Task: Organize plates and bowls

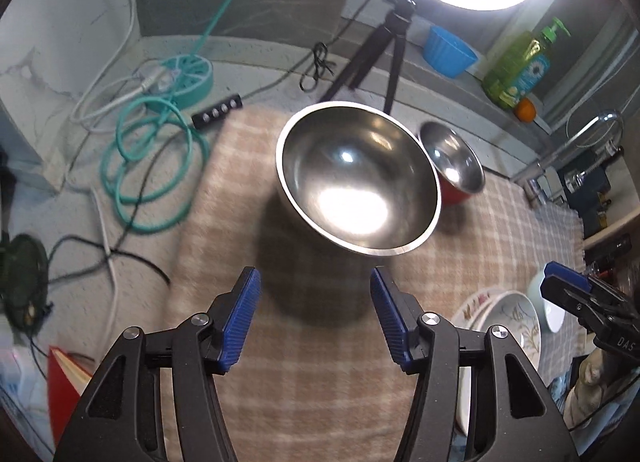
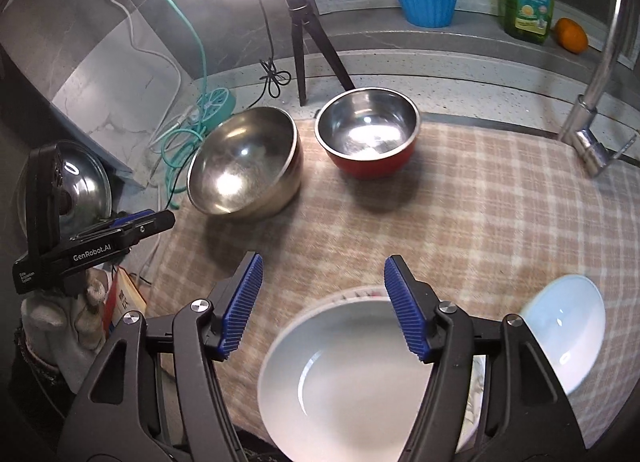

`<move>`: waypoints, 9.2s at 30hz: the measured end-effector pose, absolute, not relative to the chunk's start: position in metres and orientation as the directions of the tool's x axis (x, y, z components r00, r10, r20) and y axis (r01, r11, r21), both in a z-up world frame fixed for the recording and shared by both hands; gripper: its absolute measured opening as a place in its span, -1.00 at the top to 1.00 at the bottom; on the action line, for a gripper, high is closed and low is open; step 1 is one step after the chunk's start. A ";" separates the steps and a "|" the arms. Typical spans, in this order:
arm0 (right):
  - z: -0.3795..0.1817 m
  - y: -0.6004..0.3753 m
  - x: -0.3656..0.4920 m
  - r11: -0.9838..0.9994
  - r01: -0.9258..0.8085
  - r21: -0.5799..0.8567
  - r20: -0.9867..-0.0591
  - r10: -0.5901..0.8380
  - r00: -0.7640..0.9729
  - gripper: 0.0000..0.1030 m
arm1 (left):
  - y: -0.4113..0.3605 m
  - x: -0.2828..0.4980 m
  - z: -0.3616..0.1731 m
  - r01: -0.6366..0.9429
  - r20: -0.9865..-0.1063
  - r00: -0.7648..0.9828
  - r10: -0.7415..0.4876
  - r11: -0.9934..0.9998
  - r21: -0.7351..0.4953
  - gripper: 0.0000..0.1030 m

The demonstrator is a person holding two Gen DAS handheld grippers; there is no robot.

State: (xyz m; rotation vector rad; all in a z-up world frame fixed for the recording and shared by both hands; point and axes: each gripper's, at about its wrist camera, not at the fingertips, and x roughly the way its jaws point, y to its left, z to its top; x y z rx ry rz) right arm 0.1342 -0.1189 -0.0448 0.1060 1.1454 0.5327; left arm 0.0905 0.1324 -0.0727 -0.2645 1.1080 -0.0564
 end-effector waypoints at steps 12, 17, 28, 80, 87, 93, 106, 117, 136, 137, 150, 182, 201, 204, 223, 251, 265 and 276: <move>-0.071 -0.079 0.186 0.856 -0.286 0.431 -0.834 0.499 0.237 -0.27 | 0.166 0.147 -0.086 -0.114 -0.880 0.442 -0.175 0.962 -0.249 0.02; -0.086 -0.068 0.203 0.863 -0.271 0.427 -0.847 0.486 0.213 -0.01 | 0.166 0.160 -0.098 -0.106 -0.890 0.414 -0.190 0.961 -0.255 0.38; -0.105 -0.054 0.222 0.867 -0.258 0.427 -0.862 0.476 0.175 0.39 | 0.168 0.170 -0.108 -0.122 -0.894 0.392 -0.219 0.950 -0.286 0.66; -0.100 -0.066 0.073 0.802 -0.379 0.461 -0.859 0.511 0.037 0.74 | 0.143 0.019 -0.100 -0.159 -0.892 0.402 -0.205 0.944 -0.289 0.78; -0.101 -0.061 0.063 0.794 -0.403 0.455 -0.862 0.506 0.024 0.74 | 0.146 0.011 -0.104 -0.173 -0.896 0.397 -0.199 0.943 -0.286 0.78; -0.102 -0.060 0.061 0.790 -0.417 0.450 -0.863 0.505 0.025 0.74 | 0.147 0.007 -0.107 -0.189 -0.897 0.392 -0.202 0.937 -0.293 0.78; -0.096 -0.060 0.061 0.784 -0.439 0.439 -0.859 0.509 0.051 0.72 | 0.145 0.009 -0.105 -0.178 -0.903 0.388 -0.186 0.946 -0.271 0.72; -0.087 -0.067 0.063 0.784 -0.438 0.440 -0.846 0.525 0.090 0.15 | 0.146 0.010 -0.094 -0.184 -0.895 0.415 -0.162 0.949 -0.257 0.54; -0.036 -0.123 0.111 0.854 -0.376 0.359 -0.834 0.474 0.281 -0.53 | 0.122 0.044 -0.056 -0.084 -0.865 0.473 -0.171 0.968 -0.237 -0.26; -0.033 -0.128 0.115 0.859 -0.370 0.354 -0.833 0.470 0.292 -0.53 | 0.119 0.048 -0.054 -0.072 -0.862 0.475 -0.174 0.969 -0.235 -0.26; -0.030 -0.168 0.189 0.893 -0.268 0.361 -0.825 0.440 0.356 -0.53 | 0.078 0.129 -0.031 0.052 -0.837 0.492 -0.240 0.968 -0.247 -0.26; -0.138 -0.157 0.292 0.868 -0.097 0.487 -0.846 0.497 0.193 0.57 | 0.041 0.264 -0.116 0.024 -0.905 0.293 -0.308 0.949 -0.315 0.68; -0.134 -0.149 0.290 0.872 -0.123 0.474 -0.853 0.489 0.183 0.78 | 0.031 0.260 -0.116 0.040 -0.907 0.278 -0.316 0.947 -0.318 0.86; -0.127 -0.149 0.284 0.871 -0.135 0.472 -0.850 0.490 0.191 0.78 | 0.035 0.252 -0.110 0.046 -0.901 0.288 -0.325 0.944 -0.326 0.86; -0.075 -0.141 0.212 0.839 -0.221 0.497 -0.817 0.539 0.206 0.78 | 0.049 0.171 -0.056 0.076 -0.850 0.400 -0.342 0.937 -0.341 0.85; -0.059 -0.079 0.105 0.757 -0.372 0.537 -0.790 0.606 0.093 0.78 | 0.119 0.048 -0.047 -0.048 -0.841 0.438 -0.316 0.927 -0.373 0.86; -0.093 -0.052 0.080 0.763 -0.396 0.511 -0.826 0.563 0.018 0.78 | 0.138 0.017 -0.079 -0.108 -0.880 0.379 -0.286 0.931 -0.349 0.86; -0.108 -0.038 0.082 0.786 -0.415 0.457 -0.862 0.507 0.012 0.78 | 0.134 0.019 -0.092 -0.092 -0.903 0.360 -0.235 0.954 -0.285 0.85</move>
